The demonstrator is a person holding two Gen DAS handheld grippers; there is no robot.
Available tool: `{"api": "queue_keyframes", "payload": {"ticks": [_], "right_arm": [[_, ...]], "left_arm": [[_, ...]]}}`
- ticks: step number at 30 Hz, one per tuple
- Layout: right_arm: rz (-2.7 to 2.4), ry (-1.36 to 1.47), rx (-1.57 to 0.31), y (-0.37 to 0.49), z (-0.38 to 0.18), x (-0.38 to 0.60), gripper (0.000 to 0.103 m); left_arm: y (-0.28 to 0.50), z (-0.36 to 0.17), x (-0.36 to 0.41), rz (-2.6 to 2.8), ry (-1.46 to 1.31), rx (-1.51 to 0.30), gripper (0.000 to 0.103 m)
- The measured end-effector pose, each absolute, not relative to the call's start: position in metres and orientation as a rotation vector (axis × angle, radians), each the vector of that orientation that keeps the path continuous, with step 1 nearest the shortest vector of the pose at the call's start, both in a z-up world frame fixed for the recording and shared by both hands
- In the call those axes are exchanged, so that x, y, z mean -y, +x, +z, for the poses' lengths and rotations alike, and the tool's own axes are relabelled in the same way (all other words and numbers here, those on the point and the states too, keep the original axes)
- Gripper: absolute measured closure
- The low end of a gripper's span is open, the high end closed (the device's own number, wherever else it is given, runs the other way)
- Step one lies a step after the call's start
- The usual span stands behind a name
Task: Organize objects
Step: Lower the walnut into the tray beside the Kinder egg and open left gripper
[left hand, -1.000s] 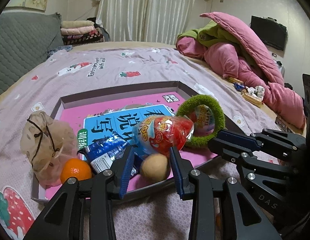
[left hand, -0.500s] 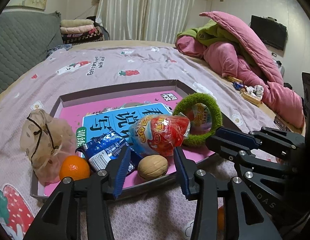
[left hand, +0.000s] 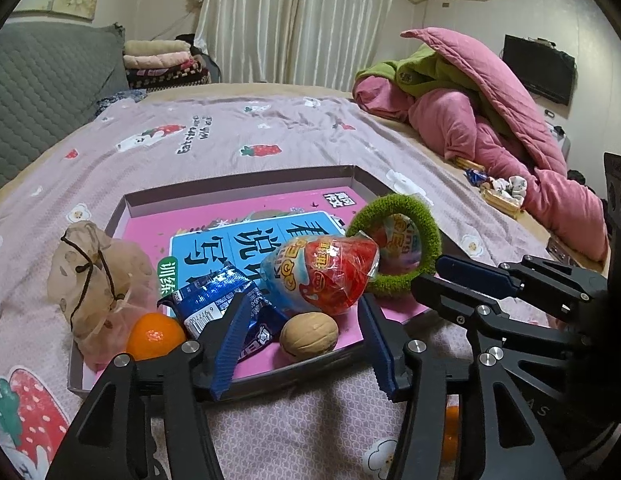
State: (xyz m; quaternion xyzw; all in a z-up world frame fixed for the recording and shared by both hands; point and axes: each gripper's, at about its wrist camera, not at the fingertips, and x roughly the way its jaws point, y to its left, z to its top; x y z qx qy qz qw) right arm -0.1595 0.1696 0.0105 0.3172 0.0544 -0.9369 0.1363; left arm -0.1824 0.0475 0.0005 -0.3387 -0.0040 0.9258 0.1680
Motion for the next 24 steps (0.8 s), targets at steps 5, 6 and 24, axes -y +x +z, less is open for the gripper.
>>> {"api": "queue_keyframes", "payload": {"ticks": [5, 6, 24], "right_arm": [[-2.718, 0.904, -0.144, -0.158, 0.013, -0.170, 0.071], [-2.717, 0.904, -0.140, -0.158, 0.014, -0.170, 0.070], [-2.737, 0.851, -0.107, -0.149, 0.024, -0.175, 0.035]], "left_arm": [[-0.180, 0.006, -0.045, 2.642, -0.953, 0.017, 0.042], [-0.180, 0.007, -0.044, 2.644, -0.952, 0.018, 0.040], [-0.164, 0.018, -0.023, 2.729, -0.960, 0.044, 0.029]]}}
